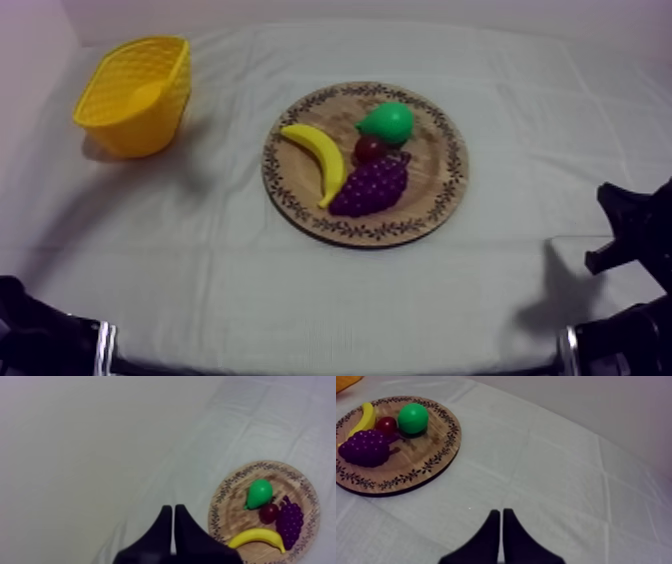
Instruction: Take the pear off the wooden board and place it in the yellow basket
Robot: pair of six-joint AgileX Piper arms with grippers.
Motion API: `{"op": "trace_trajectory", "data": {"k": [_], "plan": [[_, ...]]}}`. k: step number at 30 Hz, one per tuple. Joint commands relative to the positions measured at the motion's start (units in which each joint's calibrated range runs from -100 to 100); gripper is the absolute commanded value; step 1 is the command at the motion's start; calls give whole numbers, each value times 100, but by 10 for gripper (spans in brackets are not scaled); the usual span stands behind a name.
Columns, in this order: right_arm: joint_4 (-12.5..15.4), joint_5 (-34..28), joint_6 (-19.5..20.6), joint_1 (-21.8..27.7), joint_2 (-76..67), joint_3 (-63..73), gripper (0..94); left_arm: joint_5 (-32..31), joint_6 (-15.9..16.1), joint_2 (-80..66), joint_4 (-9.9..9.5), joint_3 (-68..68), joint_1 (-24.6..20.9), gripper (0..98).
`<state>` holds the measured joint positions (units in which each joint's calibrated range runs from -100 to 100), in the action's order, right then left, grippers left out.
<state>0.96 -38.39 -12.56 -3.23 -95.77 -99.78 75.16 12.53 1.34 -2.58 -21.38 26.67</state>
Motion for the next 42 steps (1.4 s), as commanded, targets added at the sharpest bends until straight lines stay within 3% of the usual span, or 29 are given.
{"op": "trace_trajectory", "data": {"k": [1, 8, 14, 21, 29, 34, 42], "plan": [[-1, 0, -2, 1, 2, 0, 3, 74, 78, 600, 51, -349, 154, 0], [-1, 0, -2, 1, 2, 0, 3, 485, 299, 1714, 88, -954, 471, 0], [-1, 0, -2, 1, 2, 0, 3, 654, 365, 2570, -109, -1365, 740, 18], [-1, 0, -2, 1, 2, 0, 3, 777, 430, 3292, -225, -1695, 930, 335], [-1, 0, -2, 1, 2, 0, 3, 936, 422, 3749, -226, -1848, 940, 821], [-1, 0, -2, 1, 2, 0, 3, 965, 395, 4057, -207, -2015, 961, 929], [-1, 0, -2, 1, 2, 0, 3, 978, 400, 4734, -122, -2316, 982, 956]]}}
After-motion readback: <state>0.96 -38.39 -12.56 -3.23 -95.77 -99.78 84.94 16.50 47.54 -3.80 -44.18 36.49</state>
